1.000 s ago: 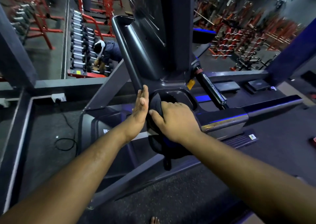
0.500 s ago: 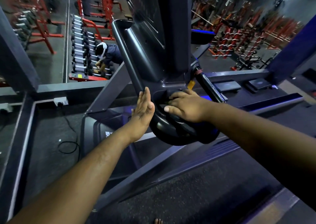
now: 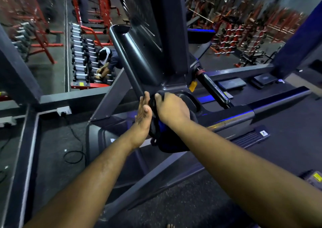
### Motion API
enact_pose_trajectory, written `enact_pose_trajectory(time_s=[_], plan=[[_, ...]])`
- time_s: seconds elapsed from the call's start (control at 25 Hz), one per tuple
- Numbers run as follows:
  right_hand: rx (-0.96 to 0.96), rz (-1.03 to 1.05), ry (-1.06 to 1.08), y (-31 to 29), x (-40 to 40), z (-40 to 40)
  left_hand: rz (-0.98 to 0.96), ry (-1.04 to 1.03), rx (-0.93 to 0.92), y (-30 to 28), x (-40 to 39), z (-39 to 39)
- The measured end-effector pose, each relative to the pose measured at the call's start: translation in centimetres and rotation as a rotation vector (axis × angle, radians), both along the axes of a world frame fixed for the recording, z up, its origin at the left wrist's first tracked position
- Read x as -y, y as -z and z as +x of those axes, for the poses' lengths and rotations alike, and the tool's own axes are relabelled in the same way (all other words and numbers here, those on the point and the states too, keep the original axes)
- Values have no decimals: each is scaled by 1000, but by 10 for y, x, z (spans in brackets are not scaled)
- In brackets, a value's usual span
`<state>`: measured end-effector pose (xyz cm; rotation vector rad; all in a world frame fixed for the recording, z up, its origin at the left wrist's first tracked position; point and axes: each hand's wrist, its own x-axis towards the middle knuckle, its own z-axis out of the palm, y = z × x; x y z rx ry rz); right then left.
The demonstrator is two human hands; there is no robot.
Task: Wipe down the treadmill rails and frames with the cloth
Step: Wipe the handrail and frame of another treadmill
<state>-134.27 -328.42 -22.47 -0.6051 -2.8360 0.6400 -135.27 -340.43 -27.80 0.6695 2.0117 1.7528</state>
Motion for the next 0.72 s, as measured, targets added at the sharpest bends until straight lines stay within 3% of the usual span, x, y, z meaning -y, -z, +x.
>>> enact_pose_trajectory(time_s=[0.12,0.2,0.28,0.4,0.48,0.56,0.72], plan=[[-207,221,-414,8,-19,55,-32,33,13,2,3,1],[-158,240,-699,3,-66,67,-26,57,38,3,4,1],[-83,363,-830,-5,-104,56,-68,66,3,2,5,1],[-44,516,-745,-6,-109,26,-153,46,-103,-2,2,-1],[-37,394,-572,-7,-84,26,-225,14,-197,-4,-2,0],[-36,301,-458,4,-65,55,-329,1,-288,-6,-3,4],[-163,440,-294,33,-88,116,-568,0,-470,-11,-3,12]])
